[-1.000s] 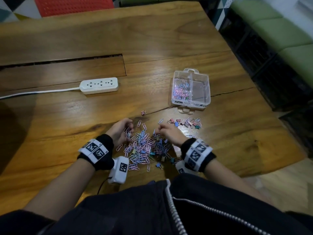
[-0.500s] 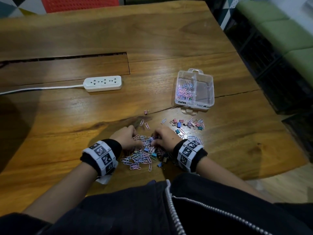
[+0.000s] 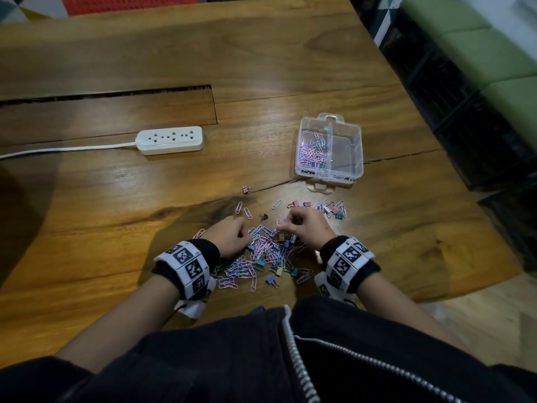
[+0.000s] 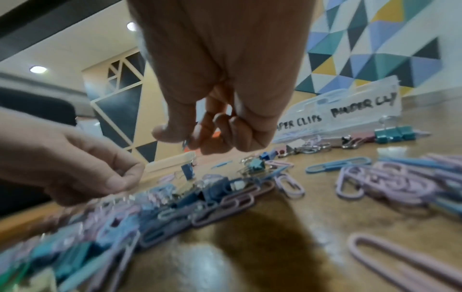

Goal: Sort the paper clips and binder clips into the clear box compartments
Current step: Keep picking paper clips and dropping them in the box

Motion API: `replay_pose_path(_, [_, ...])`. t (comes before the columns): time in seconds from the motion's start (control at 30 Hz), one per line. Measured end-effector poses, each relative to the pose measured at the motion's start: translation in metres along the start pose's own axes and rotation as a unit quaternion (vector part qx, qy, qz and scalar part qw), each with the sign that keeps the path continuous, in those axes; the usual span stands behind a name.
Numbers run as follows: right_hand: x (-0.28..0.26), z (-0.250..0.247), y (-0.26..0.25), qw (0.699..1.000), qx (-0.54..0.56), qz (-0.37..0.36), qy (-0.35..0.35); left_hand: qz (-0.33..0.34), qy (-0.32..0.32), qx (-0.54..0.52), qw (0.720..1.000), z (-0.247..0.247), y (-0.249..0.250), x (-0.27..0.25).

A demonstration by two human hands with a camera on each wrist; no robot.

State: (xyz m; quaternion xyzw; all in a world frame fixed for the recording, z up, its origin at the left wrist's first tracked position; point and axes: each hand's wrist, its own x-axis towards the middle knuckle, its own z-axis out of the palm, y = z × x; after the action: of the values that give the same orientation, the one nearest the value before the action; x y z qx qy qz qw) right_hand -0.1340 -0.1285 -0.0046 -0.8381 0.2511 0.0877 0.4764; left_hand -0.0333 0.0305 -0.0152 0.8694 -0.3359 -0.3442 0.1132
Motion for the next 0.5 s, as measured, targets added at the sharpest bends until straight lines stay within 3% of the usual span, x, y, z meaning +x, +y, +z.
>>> replay_pose_path(0.2, [-0.011,-0.011,0.014,0.994,0.107,0.018,0.027,-0.011,0.045,0.120,0.992,0.009,0.013,0.006])
replay_pose_path(0.37, [-0.023,-0.011,0.018,0.981,0.190,0.037,0.001,0.011,0.019,0.167,0.986,0.012,0.028,0.008])
replay_pose_path(0.43, [-0.026,-0.010,0.018,0.974,0.220,0.055,-0.014,0.023,0.001,0.130,0.991,0.008,0.028,0.010])
replay_pose_path(0.5, [-0.029,-0.010,0.017,0.962,0.258,0.073,-0.047,0.030,-0.020,0.018,0.999,0.005,0.026,0.015])
